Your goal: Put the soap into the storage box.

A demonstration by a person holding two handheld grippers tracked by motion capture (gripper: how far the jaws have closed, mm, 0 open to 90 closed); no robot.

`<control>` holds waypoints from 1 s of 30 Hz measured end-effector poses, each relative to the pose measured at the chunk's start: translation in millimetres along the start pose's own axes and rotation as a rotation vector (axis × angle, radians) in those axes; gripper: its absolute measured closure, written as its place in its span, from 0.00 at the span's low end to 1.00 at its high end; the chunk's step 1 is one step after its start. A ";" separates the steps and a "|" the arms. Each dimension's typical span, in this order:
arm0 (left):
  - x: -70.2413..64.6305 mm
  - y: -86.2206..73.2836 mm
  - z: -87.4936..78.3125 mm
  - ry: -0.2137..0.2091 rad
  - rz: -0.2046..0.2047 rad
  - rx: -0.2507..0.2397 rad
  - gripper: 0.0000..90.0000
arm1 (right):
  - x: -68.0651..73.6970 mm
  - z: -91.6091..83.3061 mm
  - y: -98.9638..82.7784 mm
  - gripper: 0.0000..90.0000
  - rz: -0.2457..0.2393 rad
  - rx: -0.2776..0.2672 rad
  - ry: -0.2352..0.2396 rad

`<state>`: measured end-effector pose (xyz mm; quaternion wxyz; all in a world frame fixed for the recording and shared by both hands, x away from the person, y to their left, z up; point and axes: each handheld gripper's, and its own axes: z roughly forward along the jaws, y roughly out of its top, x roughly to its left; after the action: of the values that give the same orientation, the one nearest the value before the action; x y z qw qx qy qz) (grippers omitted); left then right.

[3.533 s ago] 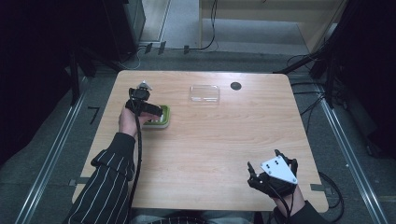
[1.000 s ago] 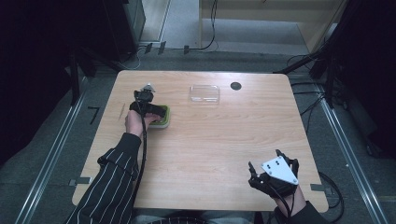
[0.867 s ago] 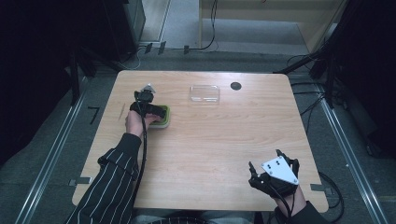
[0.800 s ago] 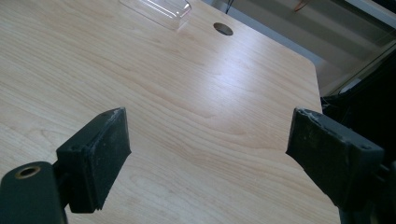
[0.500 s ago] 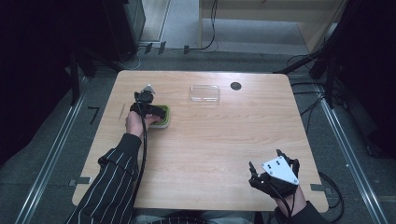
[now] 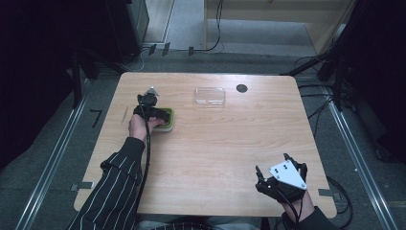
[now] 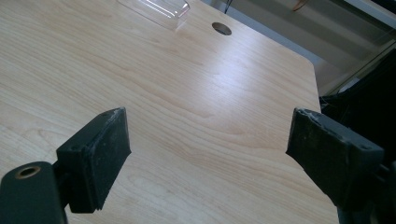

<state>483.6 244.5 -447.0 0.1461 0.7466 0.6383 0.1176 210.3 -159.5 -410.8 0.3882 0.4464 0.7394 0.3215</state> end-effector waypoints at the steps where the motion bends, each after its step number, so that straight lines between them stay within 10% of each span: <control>1: -0.5 0.2 -0.8 0.003 0.004 -0.003 0.14 | -0.1 -0.1 -0.1 0.15 0.002 0.001 -0.002; 30: -13.6 -9.4 -37.4 0.003 0.067 -0.045 0.06 | 0.1 -1.4 0.1 0.15 0.007 -0.003 -0.004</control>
<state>459.3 234.9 -415.6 0.1579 0.7638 0.6104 0.1382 209.1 -159.6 -410.1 0.3891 0.4490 0.7366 0.3232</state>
